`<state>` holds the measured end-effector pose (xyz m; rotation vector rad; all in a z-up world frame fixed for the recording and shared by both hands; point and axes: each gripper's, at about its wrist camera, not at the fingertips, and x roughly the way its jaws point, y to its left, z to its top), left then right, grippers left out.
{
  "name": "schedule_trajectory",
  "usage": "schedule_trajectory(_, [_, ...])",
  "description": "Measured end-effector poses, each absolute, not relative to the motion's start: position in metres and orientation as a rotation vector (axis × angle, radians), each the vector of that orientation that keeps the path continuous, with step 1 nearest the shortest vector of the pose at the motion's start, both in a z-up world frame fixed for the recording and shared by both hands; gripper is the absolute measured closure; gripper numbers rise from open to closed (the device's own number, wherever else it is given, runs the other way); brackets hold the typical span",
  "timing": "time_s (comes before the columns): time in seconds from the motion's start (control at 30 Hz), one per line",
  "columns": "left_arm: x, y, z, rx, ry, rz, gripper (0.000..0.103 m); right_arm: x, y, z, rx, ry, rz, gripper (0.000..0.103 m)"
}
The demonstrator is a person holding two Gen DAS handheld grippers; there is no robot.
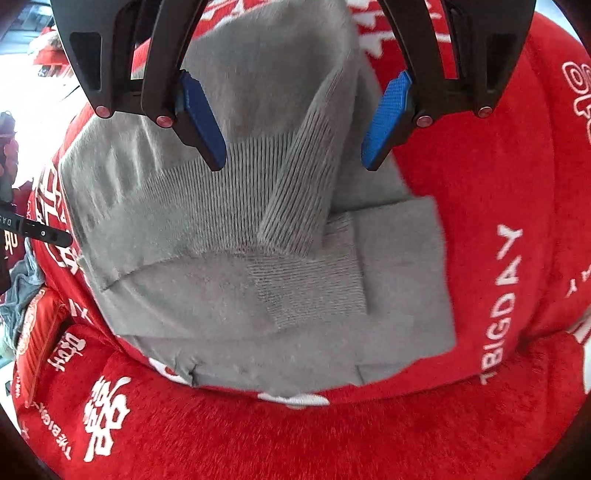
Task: Fold small clothes
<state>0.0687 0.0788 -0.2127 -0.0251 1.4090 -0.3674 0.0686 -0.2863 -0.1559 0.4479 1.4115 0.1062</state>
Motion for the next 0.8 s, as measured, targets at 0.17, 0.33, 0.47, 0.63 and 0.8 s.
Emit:
schedule_trajectory(0.17, [0.08,0.072,-0.224,-0.039,1.413,-0.294,0.027,0.099,-0.277,-0.169,0.32,1.416,0.144,0.048])
schedule_trajectory(0.33, [0.081,0.075,-0.222,-0.103,1.392,-0.286,0.096,0.118,-0.283,-0.196,0.379,1.479,0.171,0.048])
schedule_trajectory(0.47, [0.071,0.08,-0.191,-0.16,1.332,-0.337,0.096,0.118,-0.275,-0.186,0.331,1.477,0.242,0.096])
schedule_trajectory(0.63, [0.076,0.09,-0.141,-0.222,1.257,-0.349,0.096,0.112,-0.277,-0.137,0.321,1.392,0.279,0.097])
schedule_trajectory(0.8, [0.115,0.093,-0.108,-0.268,1.164,-0.348,0.096,0.136,-0.283,-0.099,0.301,1.319,0.279,0.097])
